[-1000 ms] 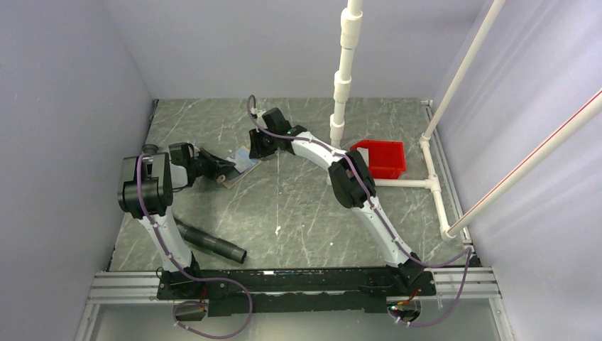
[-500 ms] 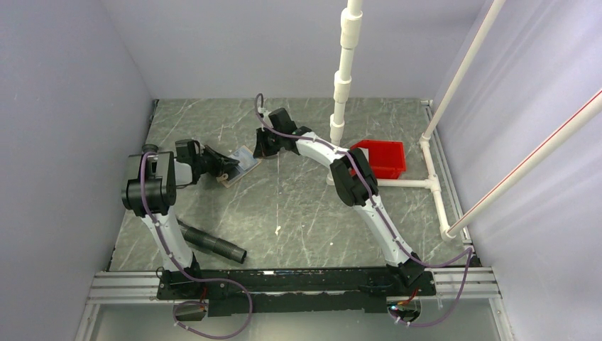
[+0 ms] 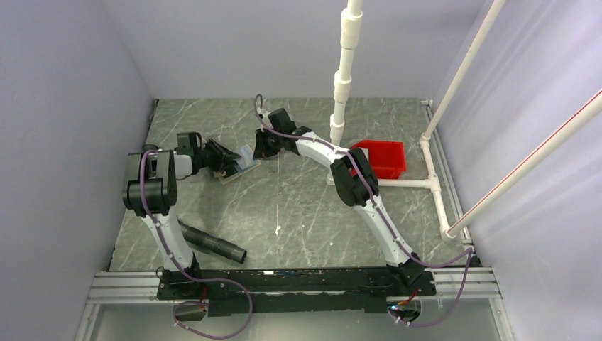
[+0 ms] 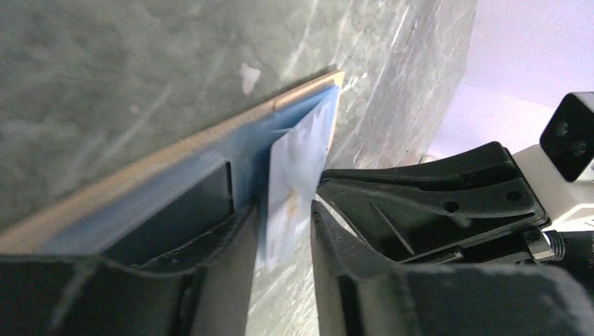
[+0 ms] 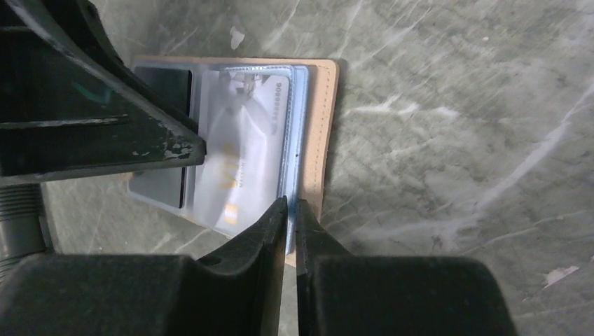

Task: Put the credit cards into the card holder
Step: Insert the credit card into the card holder.

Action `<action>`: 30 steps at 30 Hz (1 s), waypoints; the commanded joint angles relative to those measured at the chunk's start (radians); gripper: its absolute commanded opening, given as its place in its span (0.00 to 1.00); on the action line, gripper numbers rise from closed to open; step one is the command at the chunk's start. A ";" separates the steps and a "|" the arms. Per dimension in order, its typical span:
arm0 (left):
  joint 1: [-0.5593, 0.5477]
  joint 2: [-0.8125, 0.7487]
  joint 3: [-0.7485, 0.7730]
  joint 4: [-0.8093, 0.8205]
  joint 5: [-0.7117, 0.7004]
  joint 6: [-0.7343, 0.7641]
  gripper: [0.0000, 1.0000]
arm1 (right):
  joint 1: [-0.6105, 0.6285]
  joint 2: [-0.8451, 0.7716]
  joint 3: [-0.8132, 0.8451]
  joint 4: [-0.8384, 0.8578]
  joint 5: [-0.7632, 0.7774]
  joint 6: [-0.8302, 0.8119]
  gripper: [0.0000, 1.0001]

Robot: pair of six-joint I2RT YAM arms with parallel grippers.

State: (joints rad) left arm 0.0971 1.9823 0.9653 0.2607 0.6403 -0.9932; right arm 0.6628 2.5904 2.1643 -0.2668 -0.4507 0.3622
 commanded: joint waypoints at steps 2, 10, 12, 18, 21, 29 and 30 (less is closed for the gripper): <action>-0.016 -0.114 0.056 -0.391 -0.080 0.174 0.47 | 0.009 -0.067 0.012 -0.082 0.027 -0.044 0.13; -0.016 -0.158 0.153 -0.574 -0.097 0.269 0.47 | 0.009 -0.059 0.024 -0.085 0.012 -0.043 0.19; -0.017 -0.145 0.179 -0.567 -0.099 0.283 0.28 | 0.009 -0.062 0.021 -0.083 0.011 -0.042 0.23; -0.019 -0.042 0.292 -0.534 -0.026 0.304 0.05 | 0.006 -0.071 0.009 -0.070 0.004 -0.032 0.25; -0.019 -0.001 0.321 -0.542 -0.031 0.305 0.04 | 0.002 -0.070 0.006 -0.063 -0.003 -0.019 0.25; -0.019 0.076 0.317 -0.546 -0.062 0.320 0.03 | -0.005 -0.096 -0.022 -0.051 -0.019 0.009 0.36; -0.018 0.087 0.318 -0.550 -0.061 0.322 0.03 | -0.005 -0.100 -0.025 -0.049 -0.023 0.012 0.36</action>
State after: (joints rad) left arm 0.0799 2.0422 1.2720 -0.2787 0.5835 -0.6998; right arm 0.6674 2.5687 2.1559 -0.3046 -0.4671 0.3618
